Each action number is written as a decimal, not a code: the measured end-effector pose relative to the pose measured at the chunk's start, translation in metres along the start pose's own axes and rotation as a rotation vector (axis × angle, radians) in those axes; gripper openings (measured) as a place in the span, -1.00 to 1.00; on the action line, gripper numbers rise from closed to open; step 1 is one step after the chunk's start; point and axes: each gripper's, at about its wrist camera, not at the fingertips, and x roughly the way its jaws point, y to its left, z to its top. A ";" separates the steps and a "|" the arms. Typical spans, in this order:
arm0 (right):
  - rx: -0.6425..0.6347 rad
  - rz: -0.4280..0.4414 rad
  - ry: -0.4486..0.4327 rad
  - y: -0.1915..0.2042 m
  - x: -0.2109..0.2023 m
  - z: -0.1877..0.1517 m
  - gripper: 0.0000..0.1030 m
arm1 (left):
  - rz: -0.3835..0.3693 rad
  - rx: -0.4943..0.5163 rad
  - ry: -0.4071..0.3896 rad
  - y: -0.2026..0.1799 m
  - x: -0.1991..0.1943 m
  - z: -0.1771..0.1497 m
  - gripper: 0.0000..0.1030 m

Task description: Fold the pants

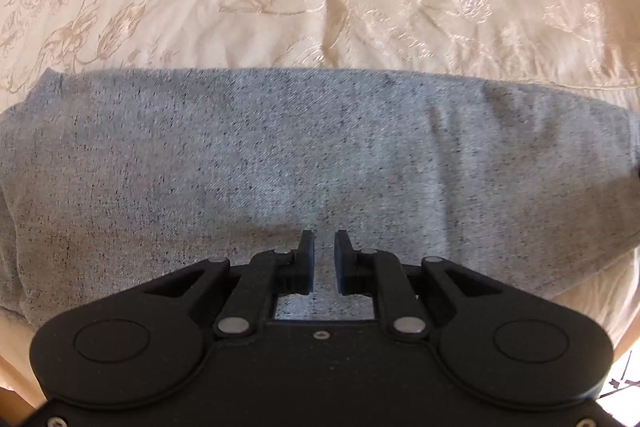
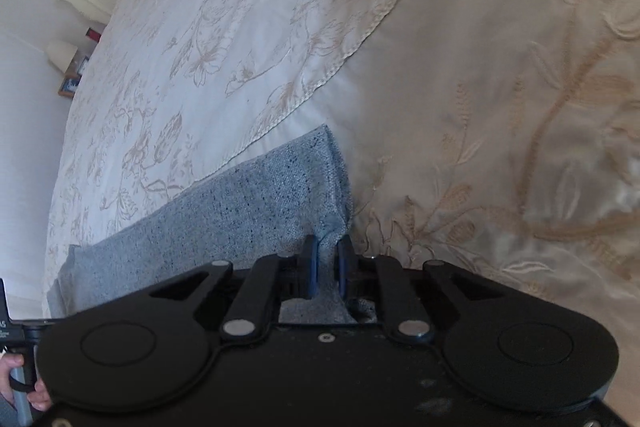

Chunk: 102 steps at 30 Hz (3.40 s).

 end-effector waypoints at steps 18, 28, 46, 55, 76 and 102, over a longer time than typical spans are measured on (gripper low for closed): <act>-0.148 -0.070 -0.090 0.076 -0.061 -0.016 -0.86 | -0.022 0.086 -0.009 -0.062 0.046 0.079 -0.60; -0.153 -0.153 -0.103 0.112 -0.064 -0.021 -0.86 | -0.156 0.069 0.104 -0.036 0.030 -0.007 -0.60; -0.273 -0.047 -0.124 0.370 -0.010 -0.111 -0.86 | -0.161 -0.012 -0.041 0.163 -0.025 -0.011 -0.61; -0.336 -0.002 0.046 0.458 0.140 -0.181 -0.88 | -0.076 -0.075 -0.019 0.247 -0.019 -0.029 -0.61; -0.080 -0.266 -0.129 0.279 0.029 -0.137 -0.53 | -0.179 0.139 -0.016 0.101 -0.010 0.000 -0.57; -0.467 -0.237 -0.013 0.293 0.040 -0.135 -0.51 | 0.096 -0.277 -0.010 0.193 -0.052 -0.079 -0.45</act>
